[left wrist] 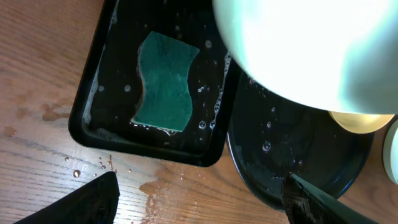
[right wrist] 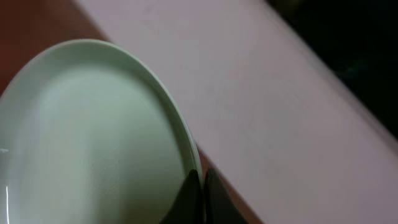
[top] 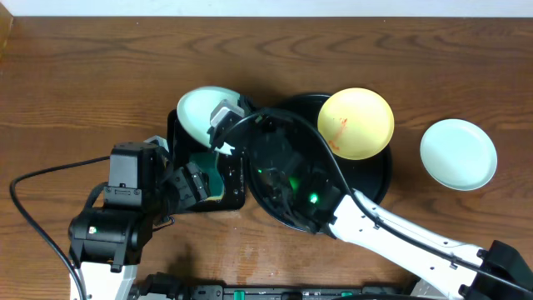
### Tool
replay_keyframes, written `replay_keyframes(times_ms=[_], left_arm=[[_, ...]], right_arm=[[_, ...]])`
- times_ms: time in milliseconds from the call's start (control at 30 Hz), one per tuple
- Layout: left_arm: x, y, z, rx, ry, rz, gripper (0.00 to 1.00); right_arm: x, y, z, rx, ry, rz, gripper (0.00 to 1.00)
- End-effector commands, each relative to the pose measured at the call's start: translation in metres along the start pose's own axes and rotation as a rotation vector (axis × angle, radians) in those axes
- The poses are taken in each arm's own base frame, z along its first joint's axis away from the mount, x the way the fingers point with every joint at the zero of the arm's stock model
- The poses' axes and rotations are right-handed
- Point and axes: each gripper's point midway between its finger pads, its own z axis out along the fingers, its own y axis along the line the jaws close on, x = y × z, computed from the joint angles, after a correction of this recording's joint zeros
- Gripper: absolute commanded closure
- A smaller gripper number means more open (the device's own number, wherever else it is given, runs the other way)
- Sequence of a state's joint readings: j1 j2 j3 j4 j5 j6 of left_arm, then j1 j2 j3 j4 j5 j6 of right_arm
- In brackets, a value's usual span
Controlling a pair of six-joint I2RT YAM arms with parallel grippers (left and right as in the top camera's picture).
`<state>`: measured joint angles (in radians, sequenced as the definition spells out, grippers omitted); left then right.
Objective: Clean dirty plates on tray and stack at the side
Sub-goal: 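Lift the second pale green plate with the right gripper and tilt it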
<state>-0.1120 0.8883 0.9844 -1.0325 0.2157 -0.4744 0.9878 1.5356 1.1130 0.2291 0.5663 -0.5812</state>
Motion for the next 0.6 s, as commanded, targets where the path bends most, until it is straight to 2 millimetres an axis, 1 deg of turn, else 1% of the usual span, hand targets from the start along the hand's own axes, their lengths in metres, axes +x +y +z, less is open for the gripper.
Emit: replay_keyframes(times_ms=[0,33,67,100,133,167,200,233,267,300,333,367,400,433,467,500,567], left_arm=[[-0.004,-0.004,-0.006,0.016,-0.013,-0.006,0.16],[-0.004,-0.004,-0.006,0.016,-0.013,-0.006,0.16],[-0.004,-0.004,-0.006,0.016,-0.013,-0.006,0.16],[-0.004,-0.004,-0.006,0.016,-0.013,-0.006,0.16],[-0.004,-0.004,-0.006,0.016,-0.013,-0.006,0.16],[-0.004,-0.004,-0.006,0.016,-0.013,-0.006,0.16],[-0.004,-0.004,-0.006,0.016,-0.013,-0.006,0.16],[-0.004,-0.004,-0.006,0.016,-0.013,-0.006,0.16],[-0.004,-0.004,-0.006,0.016,-0.013,-0.006,0.16],[-0.004,-0.004,-0.006,0.016,-0.013,-0.006,0.16],[-0.004,-0.004,-0.006,0.016,-0.013,-0.006,0.16],[-0.004,-0.004,-0.006,0.016,-0.013,-0.006,0.16],[-0.004,-0.004,-0.006,0.016,-0.013,-0.006,0.16],[-0.004,-0.004,-0.006,0.016,-0.013,-0.006,0.16],[-0.004,-0.004,-0.006,0.016,-0.013,-0.006,0.16],[-0.004,-0.004,-0.006,0.016,-0.013,-0.006,0.16],[-0.004,-0.004,-0.006,0.016,-0.013,-0.006,0.16]], right_arm=[[-0.009,-0.021,-0.009,0.095,0.008,0.066,0.99],[-0.010,-0.011,-0.011,0.052,0.002,0.006,0.99],[-0.010,-0.009,-0.012,0.054,0.011,-0.044,0.99],[-0.008,-0.016,-0.013,0.099,0.032,-0.026,0.99],[-0.006,-0.021,-0.014,0.130,0.040,0.038,0.99],[-0.009,-0.017,-0.015,0.105,0.021,0.113,0.99],[-0.013,-0.004,-0.015,0.042,0.002,0.089,0.99],[-0.015,0.003,-0.016,0.008,-0.006,0.011,0.99],[-0.011,-0.004,-0.016,0.056,0.021,-0.030,0.99],[-0.008,-0.017,-0.017,0.121,0.042,0.019,0.99],[-0.008,-0.020,-0.018,0.138,0.037,0.115,0.99],[-0.012,-0.008,-0.017,0.078,0.016,0.125,0.99],[-0.014,0.002,-0.018,0.030,0.003,0.075,0.99],[-0.013,0.003,-0.018,0.027,0.008,0.033,0.99],[-0.010,-0.002,-0.018,0.057,0.025,0.039,0.99],[-0.007,-0.009,-0.018,0.091,0.040,0.086,0.99],[-0.003,-0.012,-0.019,0.115,0.056,0.159,0.99]])
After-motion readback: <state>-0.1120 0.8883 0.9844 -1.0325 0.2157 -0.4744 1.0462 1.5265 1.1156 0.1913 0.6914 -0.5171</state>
